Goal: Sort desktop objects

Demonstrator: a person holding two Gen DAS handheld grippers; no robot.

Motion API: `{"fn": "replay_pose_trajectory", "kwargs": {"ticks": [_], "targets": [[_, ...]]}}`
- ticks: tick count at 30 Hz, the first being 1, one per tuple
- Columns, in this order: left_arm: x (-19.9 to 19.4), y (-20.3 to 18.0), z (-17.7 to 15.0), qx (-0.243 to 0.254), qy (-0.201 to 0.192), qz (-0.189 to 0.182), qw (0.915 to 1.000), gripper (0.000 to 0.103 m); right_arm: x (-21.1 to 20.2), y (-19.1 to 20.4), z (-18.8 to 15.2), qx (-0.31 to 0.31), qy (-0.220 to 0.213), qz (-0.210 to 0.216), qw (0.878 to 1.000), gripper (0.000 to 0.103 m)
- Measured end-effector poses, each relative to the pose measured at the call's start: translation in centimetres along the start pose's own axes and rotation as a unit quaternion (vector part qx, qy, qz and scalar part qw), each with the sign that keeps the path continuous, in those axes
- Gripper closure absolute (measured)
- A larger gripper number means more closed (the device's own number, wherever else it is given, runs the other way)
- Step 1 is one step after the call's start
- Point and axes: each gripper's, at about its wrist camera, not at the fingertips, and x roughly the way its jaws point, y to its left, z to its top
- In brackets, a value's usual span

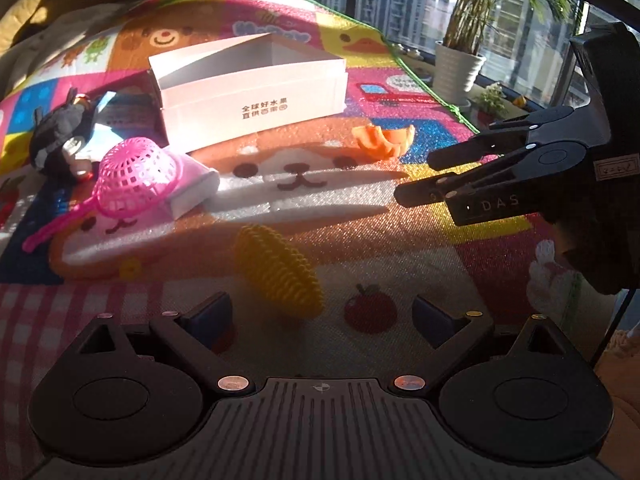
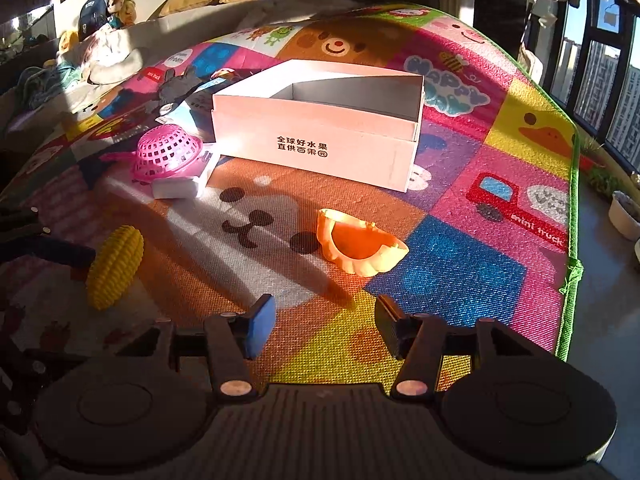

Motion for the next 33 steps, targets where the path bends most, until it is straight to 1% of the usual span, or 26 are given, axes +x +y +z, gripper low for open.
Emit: {"fn": "replay_pose_trajectory", "kwargs": {"ticks": [1, 2, 3, 6, 8, 10, 13, 15, 16, 17, 18, 20, 24, 25, 27, 28, 29, 30, 31, 33], "targets": [[0.0, -0.4, 0.1, -0.003, -0.003, -0.012, 0.9999, 0.003, -0.5, -0.1, -0.1, -0.002, -0.005, -0.005, 1.000, 0.040], [0.1, -0.8, 0.3, -0.006, -0.006, -0.023, 0.9997, 0.003, -1.0, -0.3, -0.2, 0.002, -0.014, -0.011, 1.000, 0.034], [0.2, -1.2, 0.6, -0.008, -0.010, -0.034, 0.9993, 0.003, -1.5, -0.6, -0.1, 0.010, -0.021, -0.016, 1.000, 0.030], [1.1, -2.5, 1.3, -0.015, -0.017, -0.065, 0.9976, 0.003, -2.1, -1.5, -0.2, 0.029, -0.032, -0.026, 0.999, 0.028], [1.3, -3.5, 1.5, -0.003, -0.016, -0.066, 0.9977, 0.003, -2.3, -1.9, -0.4, 0.036, -0.033, -0.038, 0.998, 0.027], [0.8, -4.1, 1.4, 0.021, -0.023, -0.046, 0.9985, 0.003, -2.4, -2.3, -0.7, 0.042, -0.033, -0.044, 0.998, 0.024], [0.0, -4.1, 1.4, 0.038, -0.039, 0.028, 0.9981, 0.003, -2.6, -2.6, -1.3, 0.050, -0.034, -0.050, 0.997, 0.019], [0.3, -3.6, 1.9, 0.032, -0.046, 0.073, 0.9957, 0.003, -2.5, -2.7, -1.5, 0.056, -0.032, -0.049, 0.997, 0.016], [0.7, -3.1, 2.3, 0.018, -0.044, 0.093, 0.9945, 0.003, -2.3, -2.8, -1.6, 0.059, -0.031, -0.048, 0.997, 0.016], [1.0, -2.8, 2.6, 0.005, -0.043, 0.104, 0.9936, 0.003, -2.2, -2.8, -1.7, 0.060, -0.030, -0.048, 0.997, 0.016], [1.3, -2.3, 3.2, -0.015, -0.044, 0.110, 0.9929, 0.003, -2.1, -2.7, -1.7, 0.061, -0.029, -0.048, 0.997, 0.016], [1.8, -1.9, 4.0, -0.043, -0.047, 0.108, 0.9921, 0.003, -2.0, -2.7, -1.8, 0.062, -0.030, -0.050, 0.996, 0.016], [3.1, -1.7, 5.2, -0.078, -0.049, 0.127, 0.9876, 0.004, -2.1, -3.1, -2.1, 0.062, -0.035, -0.061, 0.996, 0.012], [3.5, -1.7, 5.3, -0.084, -0.047, 0.131, 0.9867, 0.005, -2.1, -3.1, -2.1, 0.063, -0.035, -0.065, 0.995, 0.012], [4.4, -1.8, 5.4, -0.088, -0.039, 0.149, 0.9842, 0.011, -1.9, -3.3, -2.3, 0.067, -0.035, -0.067, 0.995, 0.011], [4.9, -1.8, 5.4, -0.089, -0.035, 0.157, 0.9829, 0.018, -1.8, -3.4, -2.4, 0.069, -0.034, -0.067, 0.995, 0.011], [5.2, -1.7, 5.4, -0.092, -0.033, 0.161, 0.9822, 0.022, -1.7, -3.4, -2.4, 0.071, -0.033, -0.065, 0.995, 0.011], [5.6, -1.5, 5.4, -0.097, -0.029, 0.161, 0.9817, 0.023, -1.6, -3.4, -2.4, 0.072, -0.032, -0.063, 0.995, 0.011], [5.8, -1.3, 5.4, -0.102, -0.032, 0.162, 0.9810, 0.021, -1.4, -3.4, -2.4, 0.071, -0.032, -0.062, 0.995, 0.011], [6.0, -1.2, 5.6, -0.100, -0.038, 0.166, 0.9802, 0.021, -1.0, -3.4, -2.3, 0.070, -0.032, -0.061, 0.995, 0.010]]}}
